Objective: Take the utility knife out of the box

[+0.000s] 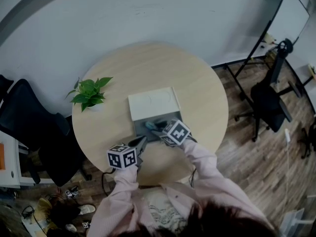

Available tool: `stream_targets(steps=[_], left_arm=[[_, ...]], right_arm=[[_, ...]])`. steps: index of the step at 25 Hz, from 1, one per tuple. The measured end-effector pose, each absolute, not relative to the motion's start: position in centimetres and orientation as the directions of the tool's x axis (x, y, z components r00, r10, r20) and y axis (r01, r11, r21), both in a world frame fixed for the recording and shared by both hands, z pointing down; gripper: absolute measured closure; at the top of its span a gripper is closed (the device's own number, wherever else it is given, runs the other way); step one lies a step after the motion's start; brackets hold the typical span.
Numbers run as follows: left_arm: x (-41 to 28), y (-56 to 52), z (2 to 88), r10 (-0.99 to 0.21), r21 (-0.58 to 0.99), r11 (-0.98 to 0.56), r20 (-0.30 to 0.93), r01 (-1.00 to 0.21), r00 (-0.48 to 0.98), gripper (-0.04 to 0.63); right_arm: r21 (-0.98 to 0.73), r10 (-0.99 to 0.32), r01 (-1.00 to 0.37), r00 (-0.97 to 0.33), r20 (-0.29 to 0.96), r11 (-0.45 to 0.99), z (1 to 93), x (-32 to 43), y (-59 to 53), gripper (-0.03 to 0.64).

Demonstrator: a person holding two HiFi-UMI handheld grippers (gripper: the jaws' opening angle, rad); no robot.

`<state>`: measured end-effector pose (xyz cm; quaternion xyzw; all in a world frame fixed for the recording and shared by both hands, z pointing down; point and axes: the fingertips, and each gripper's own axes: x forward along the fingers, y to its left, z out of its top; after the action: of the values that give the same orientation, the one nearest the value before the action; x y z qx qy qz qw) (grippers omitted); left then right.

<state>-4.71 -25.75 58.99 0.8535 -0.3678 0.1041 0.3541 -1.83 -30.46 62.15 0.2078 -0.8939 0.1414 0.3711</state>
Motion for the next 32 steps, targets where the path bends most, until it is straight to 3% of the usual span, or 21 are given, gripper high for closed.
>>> stream_targets(steps=[32], left_arm=[[-4.9, -25.4, 57.4, -0.605, 0.465, -0.525, 0.384, -0.713, 0.697, 0.589]], right_arm=[[-0.257, -0.385, -0.546, -0.789, 0.479, 0.797, 57.1, -1.8, -28.4, 0.476]])
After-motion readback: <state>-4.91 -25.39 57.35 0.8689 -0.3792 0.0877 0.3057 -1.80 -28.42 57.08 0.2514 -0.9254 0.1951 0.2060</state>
